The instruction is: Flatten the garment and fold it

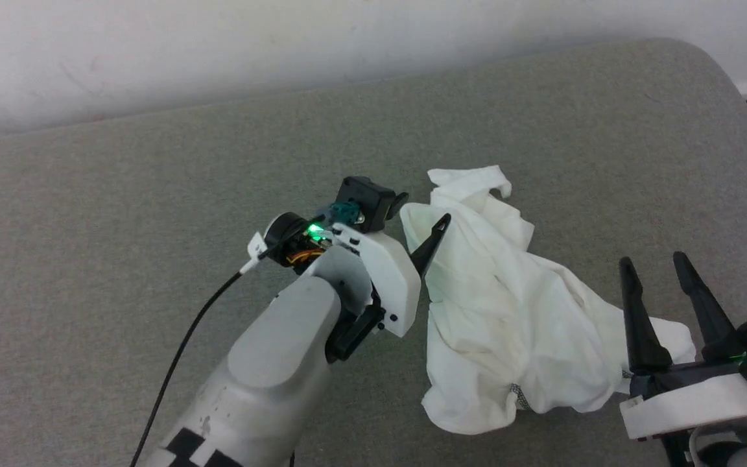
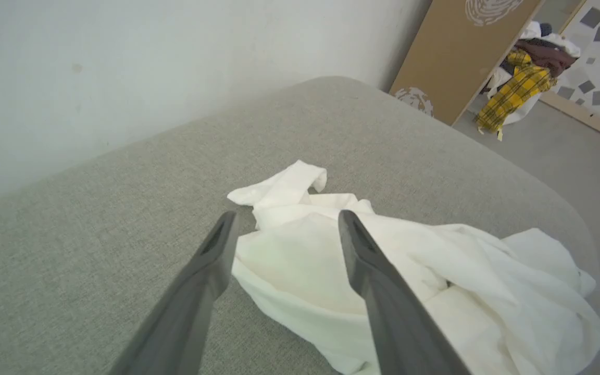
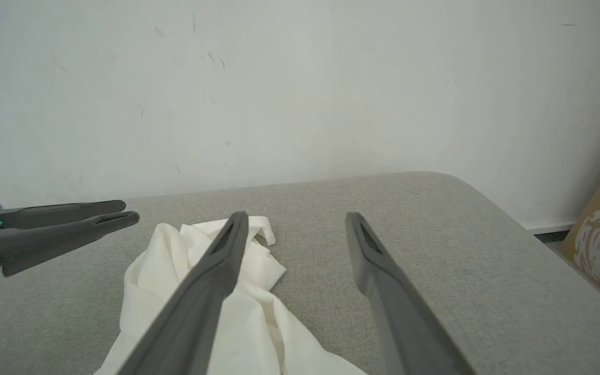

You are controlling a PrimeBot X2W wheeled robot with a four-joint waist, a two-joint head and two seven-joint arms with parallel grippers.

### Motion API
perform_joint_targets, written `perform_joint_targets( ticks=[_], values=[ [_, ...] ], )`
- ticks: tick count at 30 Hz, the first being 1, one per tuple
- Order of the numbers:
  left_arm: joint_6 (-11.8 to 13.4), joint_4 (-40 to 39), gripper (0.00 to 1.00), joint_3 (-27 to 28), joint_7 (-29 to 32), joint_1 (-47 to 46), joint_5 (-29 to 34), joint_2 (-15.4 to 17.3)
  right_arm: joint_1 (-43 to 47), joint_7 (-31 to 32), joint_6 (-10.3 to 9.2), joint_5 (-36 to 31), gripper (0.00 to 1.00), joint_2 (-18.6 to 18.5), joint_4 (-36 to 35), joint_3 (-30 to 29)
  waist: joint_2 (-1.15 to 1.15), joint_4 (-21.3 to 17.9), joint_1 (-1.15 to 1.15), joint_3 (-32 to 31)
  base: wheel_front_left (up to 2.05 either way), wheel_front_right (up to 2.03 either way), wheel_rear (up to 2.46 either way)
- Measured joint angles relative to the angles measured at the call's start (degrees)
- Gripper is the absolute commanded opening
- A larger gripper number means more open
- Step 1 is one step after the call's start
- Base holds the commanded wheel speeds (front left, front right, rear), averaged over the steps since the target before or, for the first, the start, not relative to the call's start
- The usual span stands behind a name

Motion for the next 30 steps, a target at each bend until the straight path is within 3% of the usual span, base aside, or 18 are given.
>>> perform_joint_targets(
  ticks=[8, 14, 16, 17, 18, 22, 28, 30],
  values=[
    [-0.5, 14.4, 1.00, -9.7, 10.0, -8.3, -5.7, 0.0, -1.6, -1.1, 0.00, 1.4, 1.00, 0.0, 2.7, 1.7, 0.00, -4.0, 0.00, 3.2, 0.00, 0.00, 0.00],
    [-0.9, 18.0, 1.00, -16.1, 22.9, -12.8, -11.1, 0.0, -1.8, -1.3, 0.00, 1.9, 1.00, 0.0, 3.9, 1.8, 0.00, -5.7, -0.02, 4.1, 0.00, 0.00, 0.00],
    [-0.9, 17.8, 0.49, -18.4, 26.7, -14.0, -12.8, 0.0, -1.9, -1.3, 0.00, 1.9, 1.00, 0.0, 4.1, 1.9, 0.00, -5.7, -0.02, 3.8, 0.00, 0.00, 0.00],
    [-0.9, 17.9, 0.32, -19.2, 27.7, -14.2, -13.6, -0.1, -1.9, -1.3, 0.00, 1.9, 1.00, 0.0, 4.1, 1.9, 0.00, -5.6, -0.02, 3.7, 0.00, 0.00, 0.00],
    [-0.9, 18.2, 0.00, -20.0, 28.3, -14.3, -14.0, -0.3, -1.9, -1.3, 0.00, 1.9, 1.00, 0.0, 4.1, 1.9, 0.00, -5.5, -0.02, 3.6, 0.00, 0.00, 0.00],
    [-1.0, 19.3, 0.00, -21.1, 27.4, -14.4, -15.8, -0.9, -1.9, -1.3, 0.00, 1.9, 1.00, 0.0, 3.9, 1.9, 0.00, -4.6, -0.02, 3.2, 0.00, 0.00, 0.00],
    [-1.4, 20.2, 0.00, -21.3, 15.8, -13.2, -15.6, -1.0, -1.9, -3.1, 0.00, 2.0, 1.00, 0.0, 2.5, 0.8, 0.00, -2.6, -0.01, 2.4, 0.00, 0.00, 0.00],
    [-0.5, 19.6, 0.00, -20.9, 10.9, -13.1, -14.7, 0.0, -1.9, -3.0, 0.00, 1.8, 1.00, 0.0, 2.3, 0.3, 0.00, -1.8, -0.01, 1.8, 0.00, 0.00, 0.00]
  ],
)
